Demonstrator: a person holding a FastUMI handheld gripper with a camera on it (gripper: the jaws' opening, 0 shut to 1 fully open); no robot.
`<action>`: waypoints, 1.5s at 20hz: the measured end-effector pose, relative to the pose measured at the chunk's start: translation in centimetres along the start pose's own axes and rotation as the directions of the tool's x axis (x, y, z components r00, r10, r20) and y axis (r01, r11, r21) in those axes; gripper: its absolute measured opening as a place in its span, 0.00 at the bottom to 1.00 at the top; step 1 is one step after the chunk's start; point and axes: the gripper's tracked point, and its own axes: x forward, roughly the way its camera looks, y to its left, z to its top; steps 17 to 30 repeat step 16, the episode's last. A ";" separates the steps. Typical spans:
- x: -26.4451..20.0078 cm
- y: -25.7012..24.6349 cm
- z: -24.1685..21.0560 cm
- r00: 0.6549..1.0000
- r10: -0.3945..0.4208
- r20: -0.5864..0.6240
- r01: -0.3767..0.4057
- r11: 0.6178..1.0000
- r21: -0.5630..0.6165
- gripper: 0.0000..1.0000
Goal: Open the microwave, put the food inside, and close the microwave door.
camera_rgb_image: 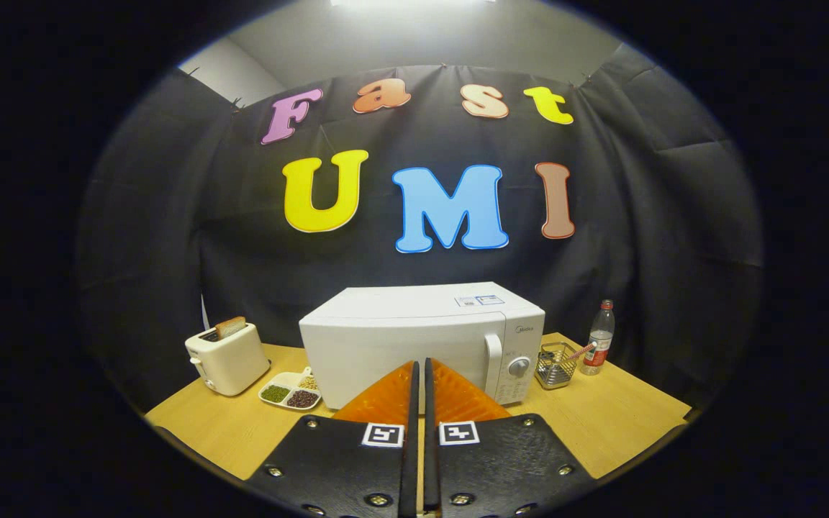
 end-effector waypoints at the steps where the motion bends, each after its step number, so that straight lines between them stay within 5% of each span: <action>1: -1.0 0.3 0.1 1.000 0.001 0.004 -0.001 1.000 -0.005 0.04; 3: -3.3 0.5 -0.1 1.000 -0.009 0.004 0.009 1.000 -0.016 0.04; 4: -4.1 0.7 0.1 1.000 -0.012 0.009 0.012 1.000 -0.018 0.17; 6: -5.7 1.2 0.1 1.000 -0.013 0.021 0.013 1.000 -0.019 0.71; 8: -7.2 1.5 0.0 1.000 -0.014 0.024 0.014 1.000 -0.012 0.98; 30: -10.3 1.9 0.5 0.998 -0.005 0.056 0.006 1.000 -0.019 0.98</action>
